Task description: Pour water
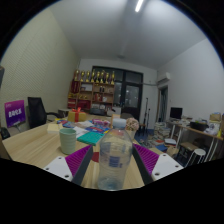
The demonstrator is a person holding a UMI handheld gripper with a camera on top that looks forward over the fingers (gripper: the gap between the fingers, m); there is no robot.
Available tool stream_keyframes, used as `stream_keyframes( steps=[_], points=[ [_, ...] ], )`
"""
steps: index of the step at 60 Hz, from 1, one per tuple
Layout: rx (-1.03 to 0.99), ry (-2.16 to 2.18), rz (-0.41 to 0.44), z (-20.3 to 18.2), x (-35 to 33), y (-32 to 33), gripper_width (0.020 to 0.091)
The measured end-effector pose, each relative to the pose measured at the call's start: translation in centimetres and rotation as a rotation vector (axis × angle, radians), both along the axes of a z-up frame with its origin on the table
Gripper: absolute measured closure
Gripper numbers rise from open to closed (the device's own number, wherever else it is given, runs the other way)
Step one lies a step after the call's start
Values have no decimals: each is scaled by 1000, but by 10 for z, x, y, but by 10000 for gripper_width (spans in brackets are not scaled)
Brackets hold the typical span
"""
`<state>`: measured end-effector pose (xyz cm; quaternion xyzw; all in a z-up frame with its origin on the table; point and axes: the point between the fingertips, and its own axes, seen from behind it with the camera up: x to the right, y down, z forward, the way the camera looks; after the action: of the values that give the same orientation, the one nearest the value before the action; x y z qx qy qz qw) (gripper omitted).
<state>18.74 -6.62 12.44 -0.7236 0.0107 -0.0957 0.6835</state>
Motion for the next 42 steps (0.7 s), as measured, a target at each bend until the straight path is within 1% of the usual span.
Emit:
stream_keyframes(
  steps=[5, 7, 8, 9, 12, 16, 17, 18, 20, 21, 23, 24, 25, 26, 27, 28, 29, 31, 32, 37, 42],
  points=[
    [6, 32, -31, -5, 7, 18, 256],
    [-2, 56, -29, -11, 6, 30, 260],
    [-4, 67, -29, -14, 7, 33, 280],
    [0, 76, -34, -15, 8, 36, 284],
    [19, 99, -63, -15, 16, 44, 462],
    [62, 147, -70, -12, 21, 46, 475],
    [72, 153, -77, -10, 18, 50, 489],
    [84, 159, -80, -18, 21, 57, 503],
    [97, 163, -68, -19, 22, 59, 505],
    [99, 160, -58, -20, 20, 60, 530],
    [95, 148, -32, -21, 17, 62, 533],
    [91, 136, -20, -21, 15, 62, 556],
    [89, 125, -10, -21, 14, 62, 549],
    [87, 113, 2, -12, 12, 57, 577],
    [84, 103, 11, -13, 11, 57, 607],
    [84, 96, 18, -11, 9, 57, 581],
    [83, 90, 25, -12, 5, 63, 639],
    [73, 83, 44, -10, 2, 64, 649],
    [70, 79, 57, -9, 1, 64, 669],
    [69, -41, 89, 8, -6, 79, 670],
    [77, -314, 104, 55, 0, 89, 670]
  ],
)
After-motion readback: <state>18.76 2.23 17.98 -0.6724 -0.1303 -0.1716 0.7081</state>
